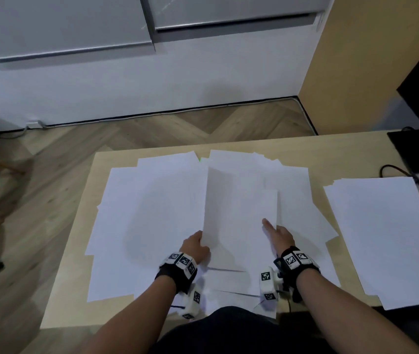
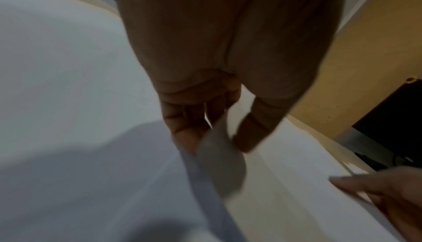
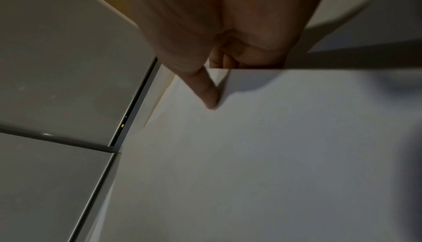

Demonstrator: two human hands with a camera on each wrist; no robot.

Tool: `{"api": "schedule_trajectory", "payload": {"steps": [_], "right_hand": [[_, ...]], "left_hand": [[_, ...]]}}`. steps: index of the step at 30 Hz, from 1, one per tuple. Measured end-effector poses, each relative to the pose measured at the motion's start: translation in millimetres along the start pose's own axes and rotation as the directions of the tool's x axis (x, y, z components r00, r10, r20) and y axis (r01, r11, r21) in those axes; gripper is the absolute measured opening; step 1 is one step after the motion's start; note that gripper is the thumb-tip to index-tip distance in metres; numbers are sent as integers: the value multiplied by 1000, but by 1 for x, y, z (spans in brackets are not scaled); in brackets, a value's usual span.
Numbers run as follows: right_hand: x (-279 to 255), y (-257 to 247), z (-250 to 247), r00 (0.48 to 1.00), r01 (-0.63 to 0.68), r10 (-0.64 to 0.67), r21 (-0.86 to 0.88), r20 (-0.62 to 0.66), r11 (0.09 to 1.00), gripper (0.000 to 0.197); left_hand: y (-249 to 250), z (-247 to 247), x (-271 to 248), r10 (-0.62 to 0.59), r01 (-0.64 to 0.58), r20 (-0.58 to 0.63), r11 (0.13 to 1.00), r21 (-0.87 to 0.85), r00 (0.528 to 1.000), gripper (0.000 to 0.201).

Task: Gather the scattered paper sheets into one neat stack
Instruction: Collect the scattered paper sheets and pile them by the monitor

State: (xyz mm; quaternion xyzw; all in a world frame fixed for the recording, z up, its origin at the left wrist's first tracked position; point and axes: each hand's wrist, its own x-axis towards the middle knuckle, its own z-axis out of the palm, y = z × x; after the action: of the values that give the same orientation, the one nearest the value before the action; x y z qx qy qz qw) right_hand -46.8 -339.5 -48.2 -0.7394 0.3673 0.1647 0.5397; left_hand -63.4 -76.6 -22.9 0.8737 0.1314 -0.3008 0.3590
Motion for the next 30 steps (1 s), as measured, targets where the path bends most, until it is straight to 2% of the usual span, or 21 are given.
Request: {"api": "schedule_trajectory", "payload": {"steps": [2,4,7,9,11,15,17,23,24,26,28,30], "right_hand": [[0,4,-2,1000,10,-10,-37,-15,999,29],[1,7,-7,1000,-1,-2,-83,-28,997,17],[2,11,-19,1000,-30,30,-61,-3,998,19],[4,13,-27,997,-53,56,-65,52,996,26],[6,15,-32,994,-79,85,-92,75,993,31],[8,20,-33,995,-94,94,-8,40,996,28],[7,19,-33,996,-84,85,-40,36,996,22],[8,17,-41,993,-115,119,-139,23,984,19],[8,17,-41,993,-116,119,-138,14,984,20],[7,17,-42,993,-113,115,-136,4,984,28],[3,14,-42,994,-106,108,-147,6,983,28],[4,15,-42,994,-108,112,-176,13,978,27]], "left_hand": [[5,5,4,28,-37,94,994,100,995,37],[10,3,10,12,-27,102,988,152,995,24],[21,-10,28,-32,33,-99,999,17,995,19],[31,-23,43,-64,58,-269,998,-32,961,31],[44,-33,61,-107,100,-377,994,-38,920,51],[69,-41,87,-238,253,-397,967,-14,887,91],[76,-36,94,-289,328,-389,944,37,875,98],[81,-12,102,-281,331,-407,942,56,869,90],[80,-9,102,-289,322,-394,947,18,872,90],[79,-5,100,-304,259,-351,951,-170,886,88],[80,-2,97,-284,190,-315,936,-297,906,75],[81,1,95,-221,145,-280,953,-267,934,55]]}}
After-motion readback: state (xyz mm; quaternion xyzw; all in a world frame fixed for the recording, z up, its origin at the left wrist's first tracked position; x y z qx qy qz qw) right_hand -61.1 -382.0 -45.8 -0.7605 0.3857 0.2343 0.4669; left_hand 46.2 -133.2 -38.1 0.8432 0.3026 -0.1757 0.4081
